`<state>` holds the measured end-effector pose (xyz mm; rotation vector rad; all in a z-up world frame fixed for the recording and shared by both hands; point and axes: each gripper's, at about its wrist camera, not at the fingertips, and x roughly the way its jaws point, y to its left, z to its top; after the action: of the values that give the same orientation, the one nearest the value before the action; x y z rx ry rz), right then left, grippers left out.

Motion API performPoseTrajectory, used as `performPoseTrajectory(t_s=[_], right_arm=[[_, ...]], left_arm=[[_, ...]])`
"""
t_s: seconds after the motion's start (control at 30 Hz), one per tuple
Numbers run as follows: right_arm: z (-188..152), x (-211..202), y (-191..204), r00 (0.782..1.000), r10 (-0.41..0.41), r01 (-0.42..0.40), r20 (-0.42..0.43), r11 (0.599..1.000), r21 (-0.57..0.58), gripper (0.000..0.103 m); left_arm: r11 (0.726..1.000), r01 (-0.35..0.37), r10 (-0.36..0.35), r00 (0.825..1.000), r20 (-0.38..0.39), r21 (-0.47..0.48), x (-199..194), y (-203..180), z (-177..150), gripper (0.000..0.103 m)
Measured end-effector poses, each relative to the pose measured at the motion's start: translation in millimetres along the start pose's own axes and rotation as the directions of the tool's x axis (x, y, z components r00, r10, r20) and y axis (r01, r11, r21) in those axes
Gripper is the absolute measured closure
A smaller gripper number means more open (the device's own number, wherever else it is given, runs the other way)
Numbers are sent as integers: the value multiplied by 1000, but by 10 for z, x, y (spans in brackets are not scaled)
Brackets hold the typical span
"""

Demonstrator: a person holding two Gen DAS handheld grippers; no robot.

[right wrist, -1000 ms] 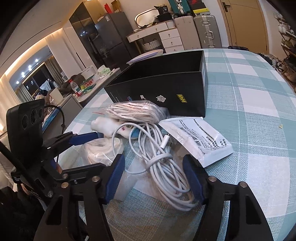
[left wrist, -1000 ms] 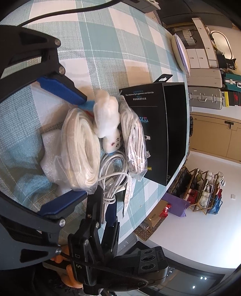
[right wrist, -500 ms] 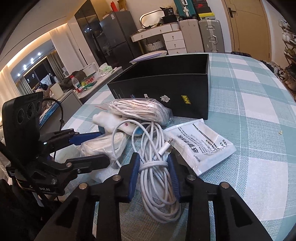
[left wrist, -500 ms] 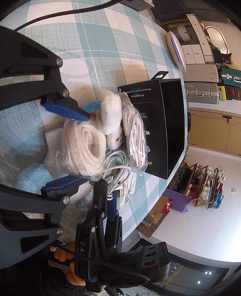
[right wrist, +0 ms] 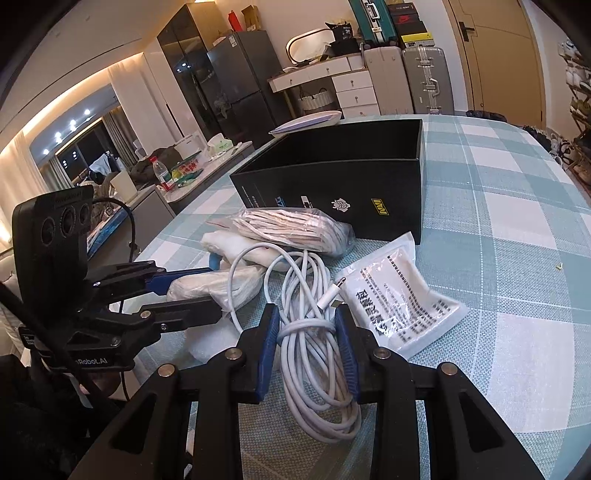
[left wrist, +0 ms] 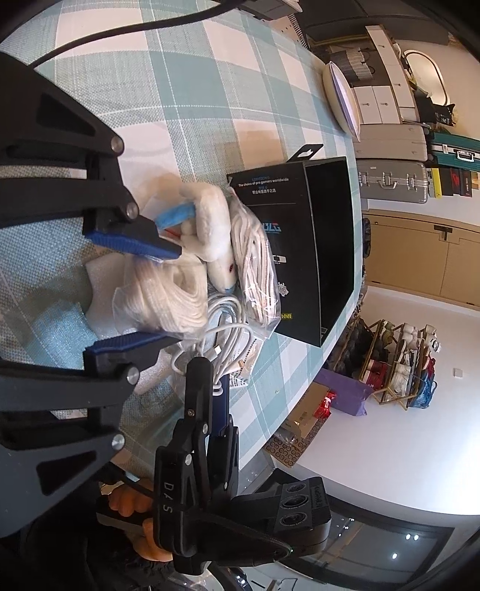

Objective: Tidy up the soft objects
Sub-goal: 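Carry the rope coil and white cable over the black box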

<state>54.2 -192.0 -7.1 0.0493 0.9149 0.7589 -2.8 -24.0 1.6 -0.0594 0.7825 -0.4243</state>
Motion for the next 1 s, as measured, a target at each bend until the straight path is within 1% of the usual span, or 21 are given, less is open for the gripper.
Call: performPoseTrajectory(t_s=[0.4, 0.57, 0.63, 1.0], right_arm=[[19, -190, 8, 997, 40, -41, 70, 999, 7, 73], [15, -215, 19, 997, 38, -39, 72, 999, 7, 73], [13, -256, 17, 995, 49, -50, 81, 999, 11, 73], [79, -513, 34, 979, 77, -81, 188, 997, 12, 73]], left_arm=[[999, 26, -27, 999, 34, 21, -139, -73, 22, 73], [999, 35, -36, 998, 47, 23, -205, -95, 56, 73], [999, 39, -41, 998, 56, 26, -241, -113, 63, 73], [997, 65, -68, 993, 97, 35, -397, -166, 136, 73]])
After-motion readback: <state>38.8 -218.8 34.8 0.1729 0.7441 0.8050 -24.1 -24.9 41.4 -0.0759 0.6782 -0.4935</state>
